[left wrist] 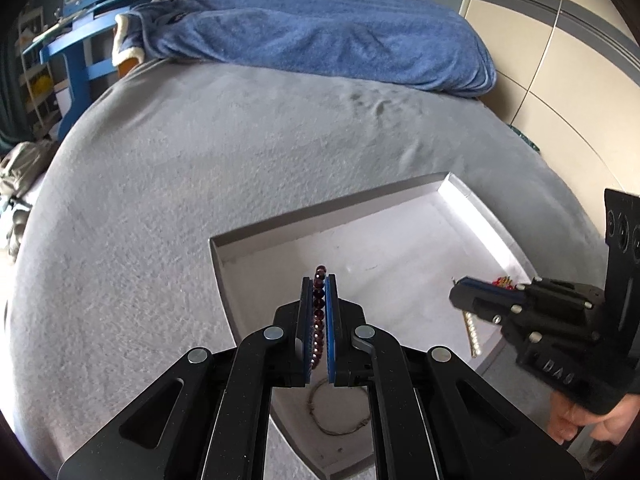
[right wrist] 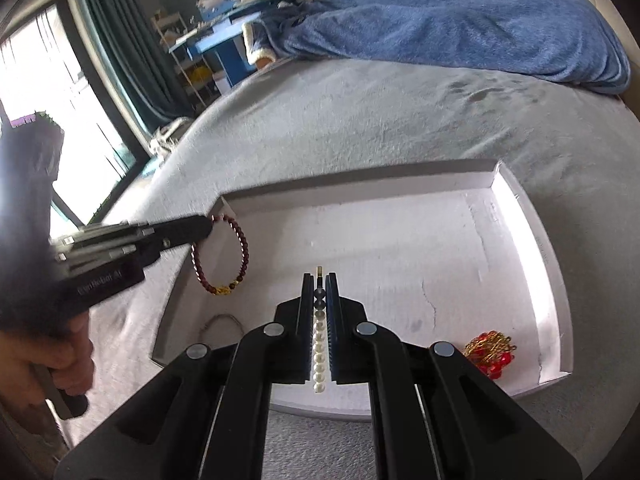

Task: Organize jewelry
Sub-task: 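Carry the bracelet and hairpin into the grey box and open both tools, then move both tools back over the remaining jewelry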

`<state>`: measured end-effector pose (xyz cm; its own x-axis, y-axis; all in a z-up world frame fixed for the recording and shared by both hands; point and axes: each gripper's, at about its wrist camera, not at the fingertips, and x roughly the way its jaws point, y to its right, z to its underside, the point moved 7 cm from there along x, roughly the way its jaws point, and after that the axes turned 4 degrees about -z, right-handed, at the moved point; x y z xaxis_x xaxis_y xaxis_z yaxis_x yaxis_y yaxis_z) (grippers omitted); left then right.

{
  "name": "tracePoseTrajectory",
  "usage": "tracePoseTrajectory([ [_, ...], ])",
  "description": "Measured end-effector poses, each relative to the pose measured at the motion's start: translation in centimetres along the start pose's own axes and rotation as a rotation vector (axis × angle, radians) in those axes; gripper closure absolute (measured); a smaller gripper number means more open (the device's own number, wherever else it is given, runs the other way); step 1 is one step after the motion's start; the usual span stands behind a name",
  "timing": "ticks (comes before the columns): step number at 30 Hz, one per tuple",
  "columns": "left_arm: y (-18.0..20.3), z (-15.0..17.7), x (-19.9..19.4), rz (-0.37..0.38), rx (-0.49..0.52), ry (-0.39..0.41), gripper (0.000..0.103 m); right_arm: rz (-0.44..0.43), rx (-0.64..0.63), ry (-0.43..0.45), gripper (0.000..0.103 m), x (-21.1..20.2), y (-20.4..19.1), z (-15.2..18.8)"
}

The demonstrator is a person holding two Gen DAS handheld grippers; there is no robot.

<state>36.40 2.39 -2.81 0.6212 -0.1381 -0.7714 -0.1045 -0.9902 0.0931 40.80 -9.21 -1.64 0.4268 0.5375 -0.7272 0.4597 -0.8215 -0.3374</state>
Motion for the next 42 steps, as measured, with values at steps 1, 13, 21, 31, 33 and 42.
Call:
tracePoseTrajectory([
  [1, 0.0, 0.1, 0.1, -0.003, 0.001, -0.003, 0.097, 0.006, -0.005, -0.013, 0.097, 0.4, 0.0, 0.4],
  [13, 0.0, 1.2, 0.0, -0.056, 0.038, -0.001, 0.067, 0.068, -0.015, -0.032, 0.083, 1.3, 1.2, 1.3],
  [21, 0.6, 1.3, -2.3, -0.037, 0.048, 0.044, 0.049, 0.063, 0.019, 0.054, 0.068, -3.3, 1.7, 0.7],
  [31, 1.8, 2.9, -6.7, -0.021, 0.045, 0.097, 0.023, 0.078, 0.019, 0.096, 0.053, -7.9, 1.8, 2.7],
  [33, 1.9, 3.4, -7.8, -0.017, 0.040, 0.112, 0.022, 0.080, 0.016, 0.102, 0.051, -8.7, 1.7, 3.3],
  [42, 2.8, 7.2, -10.9, -0.002, 0.041, 0.117, 0.013, 0.080, 0.014, 0.122, 0.040, -12.0, 0.7, 6.4],
])
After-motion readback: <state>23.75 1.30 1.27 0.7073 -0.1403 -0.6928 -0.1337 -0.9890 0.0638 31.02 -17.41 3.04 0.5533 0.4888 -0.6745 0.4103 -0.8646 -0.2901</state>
